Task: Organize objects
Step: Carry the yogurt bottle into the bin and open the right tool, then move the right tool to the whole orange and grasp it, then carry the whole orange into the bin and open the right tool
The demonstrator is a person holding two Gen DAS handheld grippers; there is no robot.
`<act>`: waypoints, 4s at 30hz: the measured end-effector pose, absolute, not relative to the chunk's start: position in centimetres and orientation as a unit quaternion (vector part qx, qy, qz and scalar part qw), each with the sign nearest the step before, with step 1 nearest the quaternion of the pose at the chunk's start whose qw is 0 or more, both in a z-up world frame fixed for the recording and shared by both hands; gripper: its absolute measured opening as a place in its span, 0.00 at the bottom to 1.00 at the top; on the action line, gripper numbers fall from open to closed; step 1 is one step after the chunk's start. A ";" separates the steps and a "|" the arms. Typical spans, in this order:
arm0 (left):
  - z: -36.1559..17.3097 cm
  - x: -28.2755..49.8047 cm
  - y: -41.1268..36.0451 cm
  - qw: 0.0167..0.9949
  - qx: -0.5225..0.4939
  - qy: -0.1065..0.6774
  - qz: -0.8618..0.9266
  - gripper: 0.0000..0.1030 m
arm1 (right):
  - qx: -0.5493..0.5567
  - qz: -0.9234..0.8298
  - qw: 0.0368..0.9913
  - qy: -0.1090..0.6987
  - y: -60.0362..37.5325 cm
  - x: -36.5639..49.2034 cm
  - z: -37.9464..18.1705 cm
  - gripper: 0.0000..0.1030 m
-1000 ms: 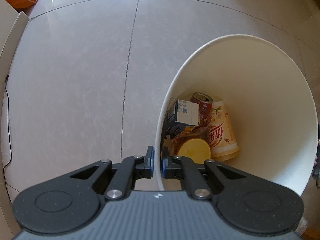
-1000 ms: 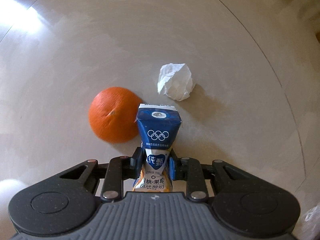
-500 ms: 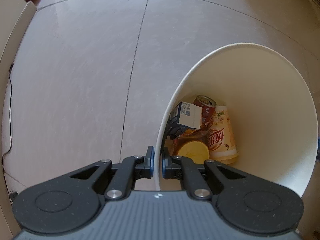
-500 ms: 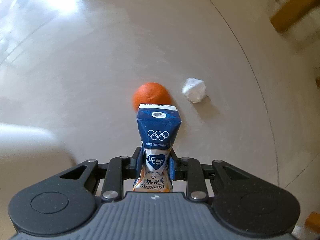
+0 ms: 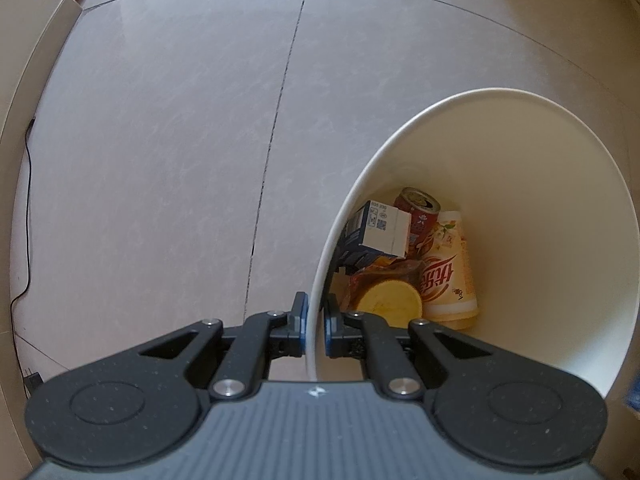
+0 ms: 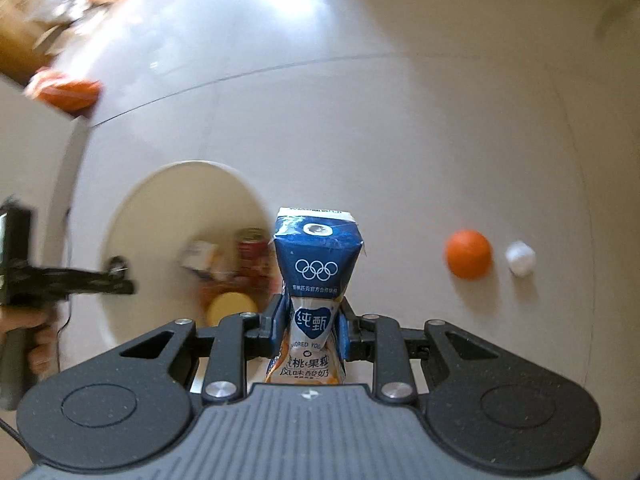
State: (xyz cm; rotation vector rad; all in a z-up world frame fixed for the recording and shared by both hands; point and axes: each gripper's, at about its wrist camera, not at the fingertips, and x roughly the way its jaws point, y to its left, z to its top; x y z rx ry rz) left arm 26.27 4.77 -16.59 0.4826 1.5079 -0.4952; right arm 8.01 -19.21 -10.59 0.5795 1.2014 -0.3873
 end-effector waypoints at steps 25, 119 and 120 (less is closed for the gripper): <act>-16.6 26.9 5.2 0.675 0.191 0.681 -0.211 0.06 | 0.230 -0.190 0.766 0.569 -18.3 7.5 -12.7 0.62; -16.2 26.1 5.4 0.693 0.204 0.661 -0.204 0.07 | 0.150 -0.078 0.841 0.513 -15.3 10.8 -8.7 0.67; -16.1 26.2 5.5 0.693 0.201 0.661 -0.204 0.07 | 0.144 -0.073 0.842 0.515 -14.4 11.2 -8.4 0.67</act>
